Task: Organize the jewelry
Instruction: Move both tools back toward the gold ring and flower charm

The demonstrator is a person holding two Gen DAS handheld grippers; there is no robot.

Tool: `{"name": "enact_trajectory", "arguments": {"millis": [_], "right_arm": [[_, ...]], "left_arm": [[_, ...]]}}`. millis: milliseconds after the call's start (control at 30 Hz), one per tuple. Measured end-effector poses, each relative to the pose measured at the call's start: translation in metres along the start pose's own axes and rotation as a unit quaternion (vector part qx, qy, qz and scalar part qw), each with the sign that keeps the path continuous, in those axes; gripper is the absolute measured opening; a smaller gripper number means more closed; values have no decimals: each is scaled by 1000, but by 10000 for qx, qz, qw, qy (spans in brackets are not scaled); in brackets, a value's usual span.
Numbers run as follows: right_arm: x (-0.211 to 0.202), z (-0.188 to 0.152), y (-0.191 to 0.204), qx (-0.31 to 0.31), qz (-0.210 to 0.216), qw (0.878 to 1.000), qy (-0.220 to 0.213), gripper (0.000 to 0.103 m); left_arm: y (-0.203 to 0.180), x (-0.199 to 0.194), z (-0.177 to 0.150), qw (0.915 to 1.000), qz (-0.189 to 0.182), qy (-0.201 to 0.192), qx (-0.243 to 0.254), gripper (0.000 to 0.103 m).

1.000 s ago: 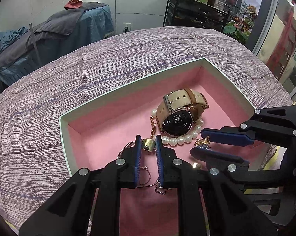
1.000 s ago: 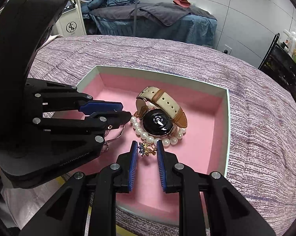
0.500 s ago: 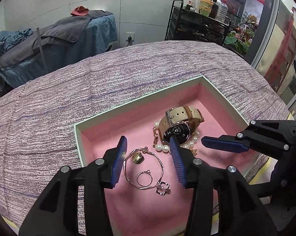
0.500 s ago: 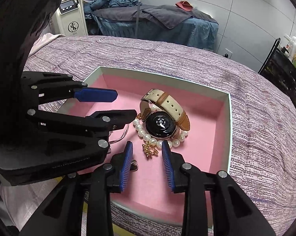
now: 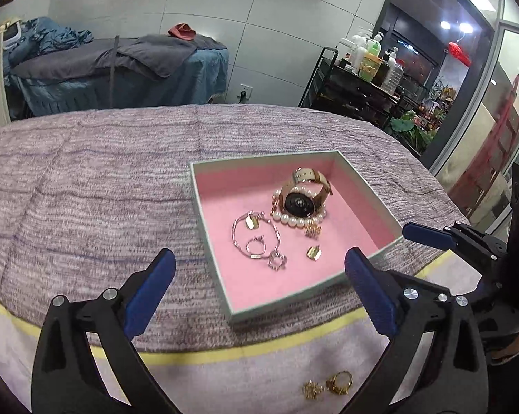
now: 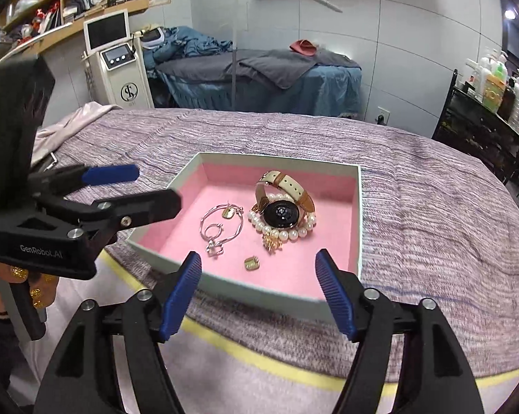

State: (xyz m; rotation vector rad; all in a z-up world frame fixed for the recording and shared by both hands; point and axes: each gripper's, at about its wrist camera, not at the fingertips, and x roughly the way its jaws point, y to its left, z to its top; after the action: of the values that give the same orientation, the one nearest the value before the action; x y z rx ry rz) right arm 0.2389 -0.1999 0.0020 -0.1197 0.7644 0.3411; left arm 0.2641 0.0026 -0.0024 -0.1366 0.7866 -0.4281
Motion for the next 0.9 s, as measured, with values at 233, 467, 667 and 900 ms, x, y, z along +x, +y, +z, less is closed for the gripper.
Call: {"name": "enact_trajectory", "arguments": {"millis": [233,467,667,900], "right_arm": [[-18,-31,15,-132,66,9999,52,72],[-18,-63,42,-409,79,9989,212,72],[-12,-77,56,-444,263,9979,395,72],[-6,-86,68,-560,381,9960,586,72]], "left_arm": [[8,-17,-45,9996,261,28,40,97],[5,-30,-77,9998,149,60,73,97],[7,-31,-99,9996,242,159,-32,97],[5,-32,-113,9995,262,146,72,97]]}}
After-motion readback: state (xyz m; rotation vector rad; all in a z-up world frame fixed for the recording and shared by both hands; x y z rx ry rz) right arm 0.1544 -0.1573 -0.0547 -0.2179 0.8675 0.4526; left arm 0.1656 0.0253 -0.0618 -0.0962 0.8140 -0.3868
